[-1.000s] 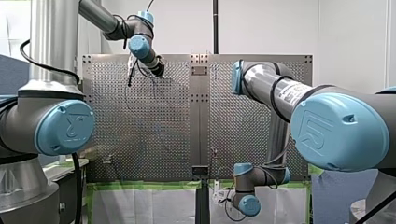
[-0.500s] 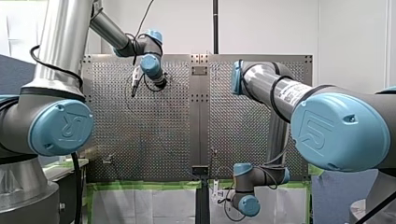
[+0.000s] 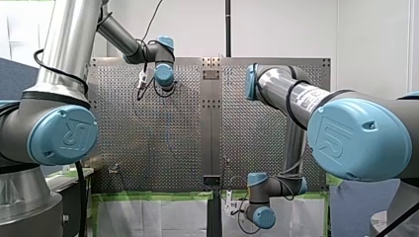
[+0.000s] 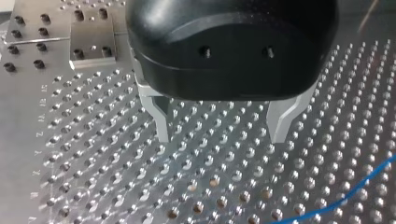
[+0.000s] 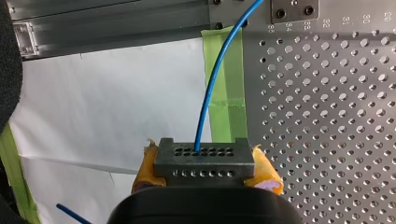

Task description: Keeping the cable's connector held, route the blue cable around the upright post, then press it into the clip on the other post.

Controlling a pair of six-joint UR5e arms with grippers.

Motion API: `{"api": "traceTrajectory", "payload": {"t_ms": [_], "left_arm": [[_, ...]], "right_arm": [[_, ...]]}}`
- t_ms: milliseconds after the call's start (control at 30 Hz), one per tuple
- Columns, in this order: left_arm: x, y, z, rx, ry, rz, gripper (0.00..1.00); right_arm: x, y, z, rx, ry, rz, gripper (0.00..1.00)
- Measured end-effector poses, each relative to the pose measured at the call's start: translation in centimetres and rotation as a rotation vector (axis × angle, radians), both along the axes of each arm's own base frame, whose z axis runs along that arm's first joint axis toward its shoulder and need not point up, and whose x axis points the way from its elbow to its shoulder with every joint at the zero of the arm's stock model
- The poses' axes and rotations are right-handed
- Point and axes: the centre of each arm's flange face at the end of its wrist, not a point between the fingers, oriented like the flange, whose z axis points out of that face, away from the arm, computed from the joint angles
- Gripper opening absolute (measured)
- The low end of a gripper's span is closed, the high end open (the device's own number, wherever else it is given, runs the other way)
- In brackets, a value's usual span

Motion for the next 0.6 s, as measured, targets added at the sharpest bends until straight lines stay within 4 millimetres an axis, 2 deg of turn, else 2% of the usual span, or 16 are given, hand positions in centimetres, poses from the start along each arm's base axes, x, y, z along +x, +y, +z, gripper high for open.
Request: {"api": "traceTrajectory", "payload": {"t_ms": [300, 600], "left_arm": [[1.5, -0.3, -2.3, 0.056, -0.026, 0.070, 0.99], [2.0, -0.5, -2.2, 0.048, -0.074, 0.102, 0.99]], "right_arm": [[0.1, 0.1, 0.0, 0.002, 0.000, 0.004, 0.00], [0.1, 0.1, 0.0, 0.000, 0.000, 0.004, 0.00]]}}
